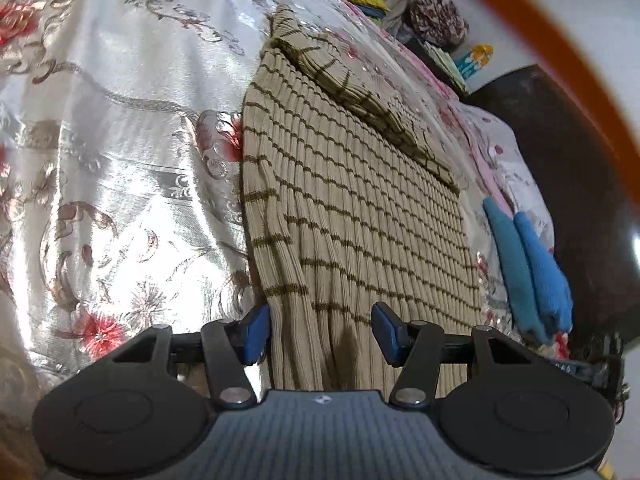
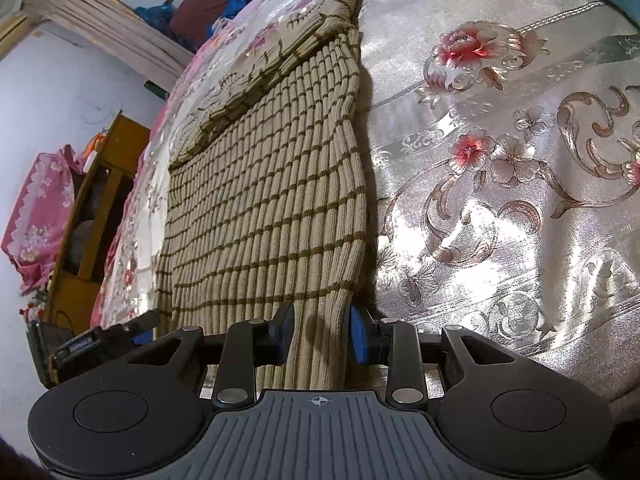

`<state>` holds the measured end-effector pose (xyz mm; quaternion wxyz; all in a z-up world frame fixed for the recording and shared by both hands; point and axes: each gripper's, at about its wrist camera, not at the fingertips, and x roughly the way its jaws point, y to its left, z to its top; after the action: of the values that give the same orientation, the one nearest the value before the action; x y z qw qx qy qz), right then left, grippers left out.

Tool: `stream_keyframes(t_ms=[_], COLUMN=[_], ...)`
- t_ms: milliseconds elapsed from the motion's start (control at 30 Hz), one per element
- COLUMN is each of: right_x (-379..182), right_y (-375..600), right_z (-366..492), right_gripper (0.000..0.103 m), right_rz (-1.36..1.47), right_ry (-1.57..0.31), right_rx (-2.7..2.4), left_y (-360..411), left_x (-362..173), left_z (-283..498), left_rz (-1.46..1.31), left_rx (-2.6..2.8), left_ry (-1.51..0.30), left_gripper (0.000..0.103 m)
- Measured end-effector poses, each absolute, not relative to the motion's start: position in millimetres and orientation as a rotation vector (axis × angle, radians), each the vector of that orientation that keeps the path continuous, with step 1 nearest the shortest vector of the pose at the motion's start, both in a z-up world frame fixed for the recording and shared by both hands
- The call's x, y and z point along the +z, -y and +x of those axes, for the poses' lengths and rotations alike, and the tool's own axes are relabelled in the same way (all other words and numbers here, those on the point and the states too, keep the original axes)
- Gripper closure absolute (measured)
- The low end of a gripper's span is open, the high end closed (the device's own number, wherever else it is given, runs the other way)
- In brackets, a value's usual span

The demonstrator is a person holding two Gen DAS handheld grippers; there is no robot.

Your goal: Fold small clothes

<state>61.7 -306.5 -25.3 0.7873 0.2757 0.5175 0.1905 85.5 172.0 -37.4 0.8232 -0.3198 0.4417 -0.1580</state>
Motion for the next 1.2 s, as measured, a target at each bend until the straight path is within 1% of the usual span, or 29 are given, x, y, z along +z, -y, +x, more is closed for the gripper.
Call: stream_keyframes(t_ms=[33, 67, 100, 133, 167, 200, 267, 367, 533, 767, 967, 1200], right_x=[-26.1, -26.8, -27.4, -27.8, -28.4, -29.0, -29.6, -29.9, -28.4, -16.2, -0.6, 10.7], right_y=[306.2, 306.3, 306.4, 306.8, 307.6, 309.0, 310.0, 310.4, 316.8, 329.7, 335.5, 342.6], right_z=[61.8, 61.9, 61.7, 61.5, 60.9, 60.8, 61.1, 63.5, 65.8, 84.7, 125.4, 186.9], right_gripper=[0.072, 0.072, 0.072, 0.072, 0.075, 0.076, 0.088, 0.094, 0.095, 0.096, 0.096, 0.096], right_rz=[0.601, 0.613, 0.622, 0.635, 0.653, 0.667, 0.684, 0.722, 0.857, 1.081, 1.188, 1.196], right_ry=[-1.113, -1.11, -1.108, -1.106, -1.106, -1.106, -1.105, -1.095, -1.03, -0.889, -0.748, -0.666], right_rx=[0.409, 0.406, 0.402, 0.395, 0.383, 0.373, 0.363, 0.375, 0.423, 0.492, 0.527, 0.504], left_y=[-172.9, -174.4, -175.2, -175.5, -176.4, -176.9, -180.7, -187.3, -191.6, -203.3, -207.4, -213.0], left_x=[-38.8, -40.2, -40.5, -39.4, -37.7, -36.2, -33.2, -32.3, -32.8, -14.0, 10.6, 25.9], left_z=[86.1, 86.6, 85.9, 85.6, 84.4, 82.8, 79.0, 76.2, 85.0, 105.0, 146.2, 213.7], left_rz=[-0.695, -0.706, -0.711, -0.71, -0.709, -0.715, -0.741, -0.788, -0.859, -1.019, -1.046, -1.019], left_rx=[-0.338, -0.341, -0.343, -0.341, -0.34, -0.34, -0.34, -0.354, -0.368, -0.431, -0.46, -0.444], left_ry=[-0.936, -0.934, -0.932, -0.928, -0.921, -0.907, -0.874, -0.839, -0.824, -0.699, -0.592, -0.518], left_gripper=[0.048, 0.055, 0.059, 0.072, 0.081, 0.083, 0.086, 0.088, 0.09, 0.09, 0.09, 0.09])
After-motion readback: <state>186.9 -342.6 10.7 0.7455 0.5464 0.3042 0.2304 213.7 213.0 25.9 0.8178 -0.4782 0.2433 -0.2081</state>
